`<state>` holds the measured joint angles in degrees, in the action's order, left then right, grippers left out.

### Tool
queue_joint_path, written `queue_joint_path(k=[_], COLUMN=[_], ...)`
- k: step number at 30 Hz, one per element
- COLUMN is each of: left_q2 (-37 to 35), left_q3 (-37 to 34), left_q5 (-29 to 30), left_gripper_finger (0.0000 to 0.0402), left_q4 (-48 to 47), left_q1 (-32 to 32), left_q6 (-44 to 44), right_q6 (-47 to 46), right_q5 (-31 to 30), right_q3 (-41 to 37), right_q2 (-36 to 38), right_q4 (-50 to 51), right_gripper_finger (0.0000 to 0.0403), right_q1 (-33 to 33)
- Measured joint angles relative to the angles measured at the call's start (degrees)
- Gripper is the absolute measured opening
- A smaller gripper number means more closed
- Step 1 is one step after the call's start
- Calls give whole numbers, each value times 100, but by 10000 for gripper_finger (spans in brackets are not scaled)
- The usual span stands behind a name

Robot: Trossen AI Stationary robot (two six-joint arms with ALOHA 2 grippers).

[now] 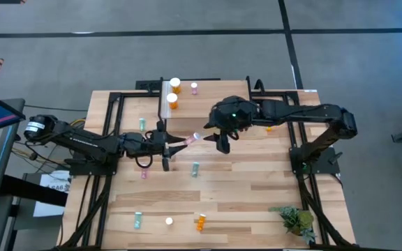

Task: Pick and place medicine bottles onto shelf by color
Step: Put the bottom small pink pill bottle aligned with the other small pink bottle on the shelf

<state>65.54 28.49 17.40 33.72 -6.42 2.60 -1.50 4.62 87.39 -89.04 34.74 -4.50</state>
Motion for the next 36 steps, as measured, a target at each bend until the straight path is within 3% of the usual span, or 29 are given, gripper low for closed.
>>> queue_joint_path(k=[5, 12, 20, 24, 28, 36], left_q2=[-1, 0, 13, 84, 364, 1066], left_q3=[0, -338, -921, -935, -935, -929], left_q5=[-376, -703, -863, -969, -1087, -1110], left_gripper_finger=[87, 87, 87, 87, 87, 87], left_q4=[214, 1263, 2807, 3004, 3376, 4215], left_q1=[-2, -2, -2, -2, -4, -4], left_q6=[-1, -1, 58, 51, 45, 51], right_q6=[-1, -123, -308, -303, -302, -352], right_q5=[1, -11, -25, -25, -19, 11], right_q3=[-606, -2443, -4419, -4564, -4372, -3750], right_q2=[394, 978, 931, 239, -541, -1413], right_q4=[-844, -2949, -7438, -9070, -10028, -10487], right_gripper_finger=[238, 238, 238, 238, 238, 238], right_q1=[186, 378, 366, 468, 545, 574])
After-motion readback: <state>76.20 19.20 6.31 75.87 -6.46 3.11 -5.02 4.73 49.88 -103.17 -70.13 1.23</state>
